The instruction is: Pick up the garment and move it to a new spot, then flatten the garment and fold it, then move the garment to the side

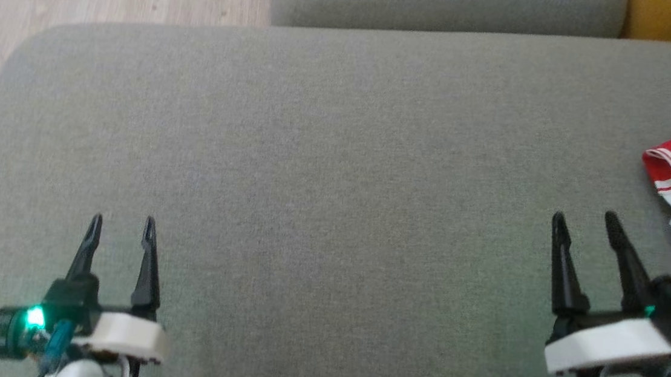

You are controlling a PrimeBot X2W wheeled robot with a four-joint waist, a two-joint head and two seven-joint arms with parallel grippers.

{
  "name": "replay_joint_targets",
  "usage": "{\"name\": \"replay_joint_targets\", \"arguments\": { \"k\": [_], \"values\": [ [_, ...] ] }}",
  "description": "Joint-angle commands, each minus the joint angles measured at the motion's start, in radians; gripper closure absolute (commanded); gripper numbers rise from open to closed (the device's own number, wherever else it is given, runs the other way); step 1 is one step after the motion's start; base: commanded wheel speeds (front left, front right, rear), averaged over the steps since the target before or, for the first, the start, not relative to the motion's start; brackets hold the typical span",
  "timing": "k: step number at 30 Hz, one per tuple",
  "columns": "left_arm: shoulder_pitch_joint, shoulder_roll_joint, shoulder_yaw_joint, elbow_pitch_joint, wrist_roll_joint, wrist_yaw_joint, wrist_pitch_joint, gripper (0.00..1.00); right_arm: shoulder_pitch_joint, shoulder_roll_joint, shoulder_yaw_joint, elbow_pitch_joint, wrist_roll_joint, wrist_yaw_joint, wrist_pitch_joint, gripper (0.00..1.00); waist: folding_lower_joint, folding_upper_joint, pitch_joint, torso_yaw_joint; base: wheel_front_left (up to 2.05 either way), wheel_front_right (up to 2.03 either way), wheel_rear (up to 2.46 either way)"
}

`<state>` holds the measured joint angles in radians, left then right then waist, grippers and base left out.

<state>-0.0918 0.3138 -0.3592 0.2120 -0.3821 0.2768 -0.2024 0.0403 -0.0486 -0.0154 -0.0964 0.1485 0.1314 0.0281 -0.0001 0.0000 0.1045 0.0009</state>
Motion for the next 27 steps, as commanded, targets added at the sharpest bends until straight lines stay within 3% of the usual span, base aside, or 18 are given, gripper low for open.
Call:
{"name": "replay_joint_targets", "arguments": {
  "k": [1,18,27],
  "values": [
    [-0.010,0.033,0.042,-0.039,-0.008,0.011,0.003,0.00,0.001,-0.002,0.031,-0.051,0.005,-0.001,0.002,0.00,0.0001,0.0000,-0.024,-0.012,0.00,0.00,0.00],
    [0.102,0.049,0.024,-0.089,-0.025,0.047,0.067,0.00,0.104,-0.002,0.068,-0.087,0.037,-0.001,0.027,0.00,0.0001,0.0000,-0.106,-0.025,0.00,0.00,0.00],
    [0.107,0.052,0.020,-0.111,-0.037,0.045,0.076,0.00,0.106,-0.002,0.071,-0.083,0.045,-0.001,0.029,0.00,0.0001,0.0000,-0.109,-0.028,0.00,0.00,0.00]
  ]
}}
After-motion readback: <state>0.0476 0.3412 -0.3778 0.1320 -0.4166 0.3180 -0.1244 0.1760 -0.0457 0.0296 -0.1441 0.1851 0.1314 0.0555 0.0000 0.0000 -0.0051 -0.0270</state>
